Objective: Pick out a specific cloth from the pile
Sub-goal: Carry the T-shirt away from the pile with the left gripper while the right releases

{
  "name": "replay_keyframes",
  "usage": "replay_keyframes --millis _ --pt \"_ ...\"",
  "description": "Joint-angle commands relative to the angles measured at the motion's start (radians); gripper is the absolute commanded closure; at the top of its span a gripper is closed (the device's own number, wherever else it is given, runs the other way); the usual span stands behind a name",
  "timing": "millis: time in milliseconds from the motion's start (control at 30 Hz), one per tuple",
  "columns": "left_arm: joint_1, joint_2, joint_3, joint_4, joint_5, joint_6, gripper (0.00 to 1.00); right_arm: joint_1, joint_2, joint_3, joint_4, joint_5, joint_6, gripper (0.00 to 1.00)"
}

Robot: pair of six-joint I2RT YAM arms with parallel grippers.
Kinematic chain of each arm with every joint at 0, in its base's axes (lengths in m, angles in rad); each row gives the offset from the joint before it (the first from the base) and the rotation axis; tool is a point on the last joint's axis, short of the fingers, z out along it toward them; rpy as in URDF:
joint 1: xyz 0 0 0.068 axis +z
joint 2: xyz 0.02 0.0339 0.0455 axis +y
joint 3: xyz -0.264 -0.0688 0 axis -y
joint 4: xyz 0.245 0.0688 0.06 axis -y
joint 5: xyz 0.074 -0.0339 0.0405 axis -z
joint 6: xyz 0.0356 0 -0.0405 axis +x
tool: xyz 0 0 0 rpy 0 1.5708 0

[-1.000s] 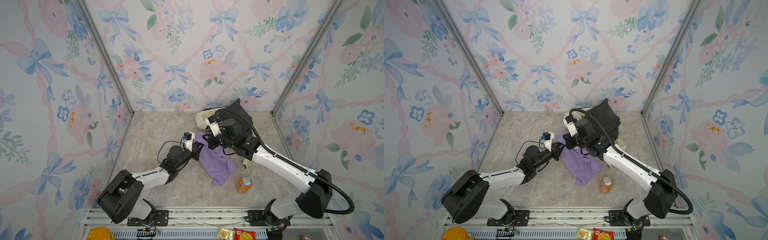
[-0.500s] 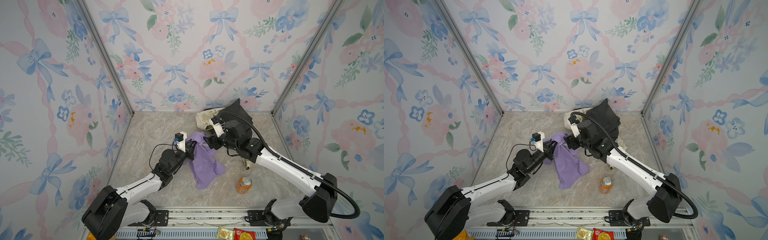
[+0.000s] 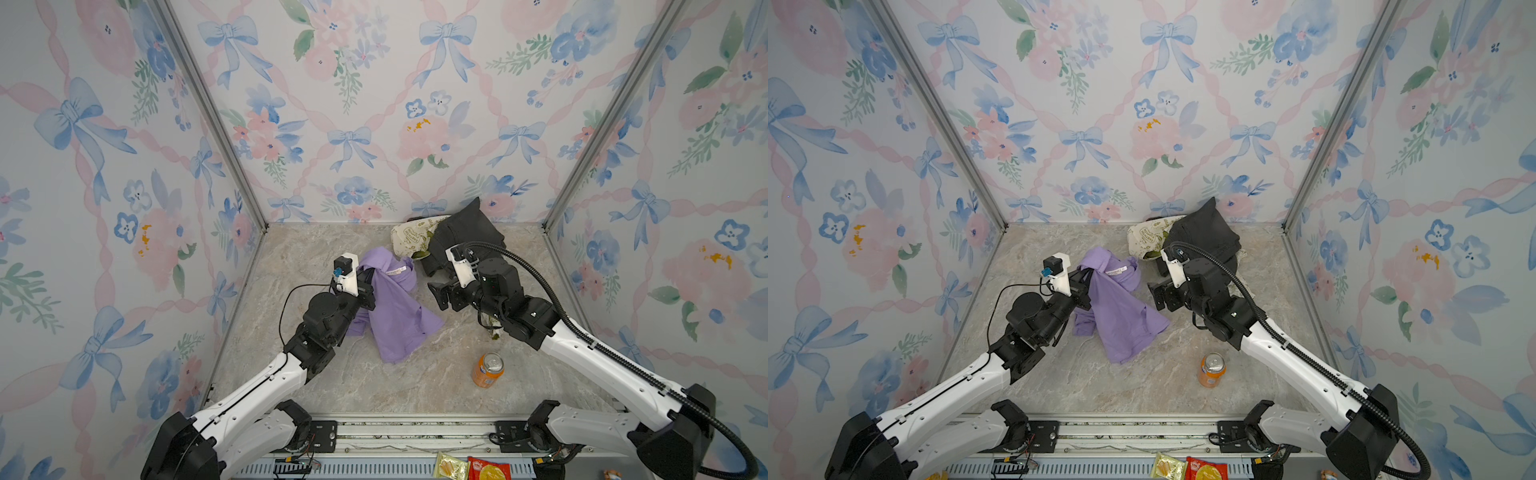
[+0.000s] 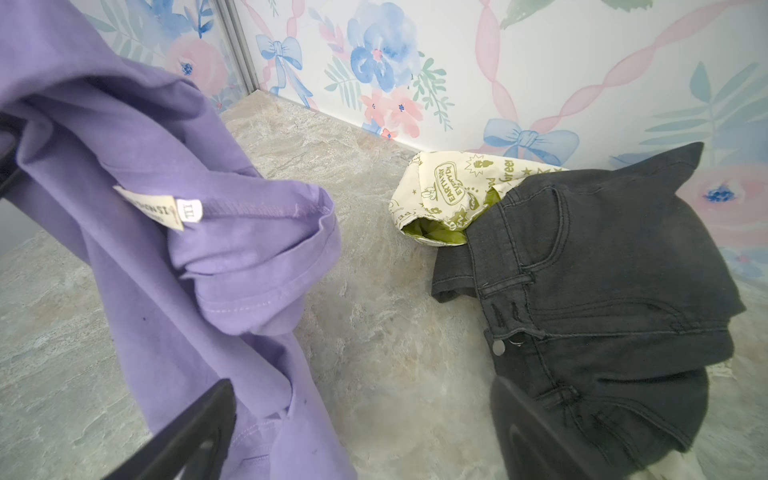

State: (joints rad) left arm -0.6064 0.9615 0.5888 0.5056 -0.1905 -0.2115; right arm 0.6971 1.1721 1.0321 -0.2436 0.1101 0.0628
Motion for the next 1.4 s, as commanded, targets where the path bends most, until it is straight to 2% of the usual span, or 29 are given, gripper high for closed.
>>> replay_keyframes --millis 0,300,567,933,1367 --pt "0.02 -0.044 0.056 -0.058 -0.079 0.051 1.0 -0.013 -0.02 -0.028 0.029 0.006 0.004 0.03" --pt "0.102 -0.082 0.152 -0.189 -0.146 0.081 1.0 -0.016 -0.038 -0.081 0.057 -0.006 0.001 0.03" --pt "0.189 -0.064 0.208 -0.21 -0.169 0.084 1.0 -0.016 -0.044 -0.098 0.067 -0.026 0.003 0.03" --pt "0.33 0.069 0.287 -0.155 -0.188 0.048 1.0 -0.018 -0.054 -0.106 0.067 -0.02 -0.006 0.03" --pt "0.466 0.313 0.491 -0.135 -0.157 0.025 1.0 -0.022 -0.053 -0.109 0.068 -0.02 -0.009 0.03"
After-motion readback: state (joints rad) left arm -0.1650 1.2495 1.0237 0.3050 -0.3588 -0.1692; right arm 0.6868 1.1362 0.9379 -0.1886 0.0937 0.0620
